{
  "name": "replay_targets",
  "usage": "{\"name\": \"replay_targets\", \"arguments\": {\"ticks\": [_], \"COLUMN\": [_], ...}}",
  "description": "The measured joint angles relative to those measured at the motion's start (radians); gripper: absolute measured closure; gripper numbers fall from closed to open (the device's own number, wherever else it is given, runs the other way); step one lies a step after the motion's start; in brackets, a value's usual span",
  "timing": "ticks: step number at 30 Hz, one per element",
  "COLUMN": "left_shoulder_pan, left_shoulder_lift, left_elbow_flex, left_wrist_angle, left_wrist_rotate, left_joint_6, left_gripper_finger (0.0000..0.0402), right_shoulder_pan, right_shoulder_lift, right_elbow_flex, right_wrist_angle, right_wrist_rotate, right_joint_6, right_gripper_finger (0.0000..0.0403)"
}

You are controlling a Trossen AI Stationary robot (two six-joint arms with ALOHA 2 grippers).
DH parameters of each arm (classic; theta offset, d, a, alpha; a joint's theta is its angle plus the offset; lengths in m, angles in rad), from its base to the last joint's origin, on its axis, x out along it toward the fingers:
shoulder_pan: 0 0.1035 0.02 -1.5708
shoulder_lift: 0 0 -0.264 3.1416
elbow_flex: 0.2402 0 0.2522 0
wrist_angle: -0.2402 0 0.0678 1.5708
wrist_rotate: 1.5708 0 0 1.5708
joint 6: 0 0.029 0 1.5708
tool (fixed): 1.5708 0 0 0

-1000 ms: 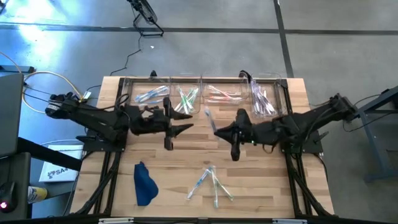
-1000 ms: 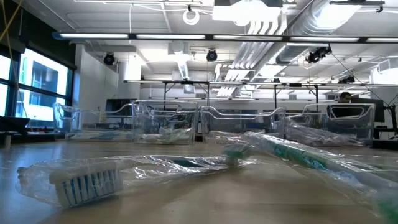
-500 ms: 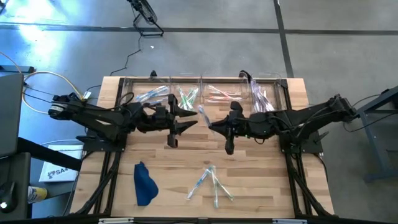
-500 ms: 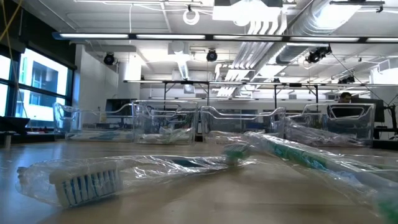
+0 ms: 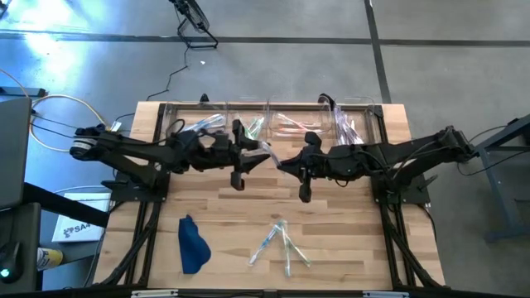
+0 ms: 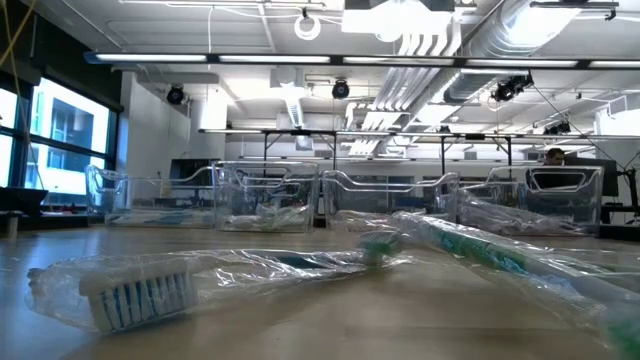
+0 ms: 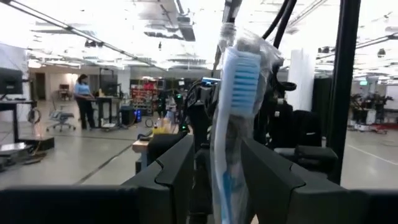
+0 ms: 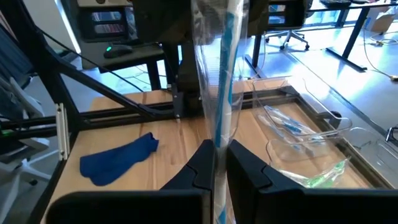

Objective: Pick & Place Toothbrushes
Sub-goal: Put the blue toothbrush into the left transparent bin

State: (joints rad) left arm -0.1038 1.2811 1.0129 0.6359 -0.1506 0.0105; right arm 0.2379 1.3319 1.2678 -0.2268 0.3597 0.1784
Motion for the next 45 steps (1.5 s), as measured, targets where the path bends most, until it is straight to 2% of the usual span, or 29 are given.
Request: {"name": "replay_targets", "arguments": {"ticks": [9, 18, 22, 28, 33, 36, 45], "left_shoulder_pan": [0.000, 0.000, 0.000, 0.000, 0.004, 0.025, 0.093], "left_shoulder_lift": [0.081, 0.083, 0.083, 0.083, 0.083, 0.082, 0.068], "left_elbow_flex": [0.104, 0.113, 0.113, 0.113, 0.113, 0.113, 0.113], "left_wrist_angle": [-0.018, -0.055, -0.055, -0.055, -0.056, -0.065, -0.133], "left_wrist_rotate": [0.056, 0.055, 0.054, 0.043, 0.040, 0.059, 0.110], "left_joint_6": [0.012, 0.011, 0.007, 0.014, 0.045, 0.047, 0.045], "left_gripper_finger": [0.0272, 0.0275, 0.0304, 0.0386, 0.0387, 0.0394, 0.0395], "right_shoulder_pan": [-0.018, -0.018, -0.018, -0.018, -0.018, -0.018, -0.017], "right_shoulder_lift": [0.000, 0.000, 0.000, 0.000, 0.000, 0.000, -0.031], "right_elbow_flex": [0.000, 0.000, 0.000, 0.000, 0.000, -0.001, -0.002], "right_wrist_angle": [-0.005, -0.002, -0.003, -0.002, -0.002, -0.003, -0.032], "right_wrist_rotate": [-0.025, -0.019, -0.020, -0.025, -0.028, -0.023, -0.047], "right_joint_6": [-0.021, -0.022, -0.023, -0.025, -0.025, -0.022, -0.002], "right_gripper_finger": [0.0389, 0.0389, 0.0389, 0.0389, 0.0387, 0.0353, 0.0191]}}
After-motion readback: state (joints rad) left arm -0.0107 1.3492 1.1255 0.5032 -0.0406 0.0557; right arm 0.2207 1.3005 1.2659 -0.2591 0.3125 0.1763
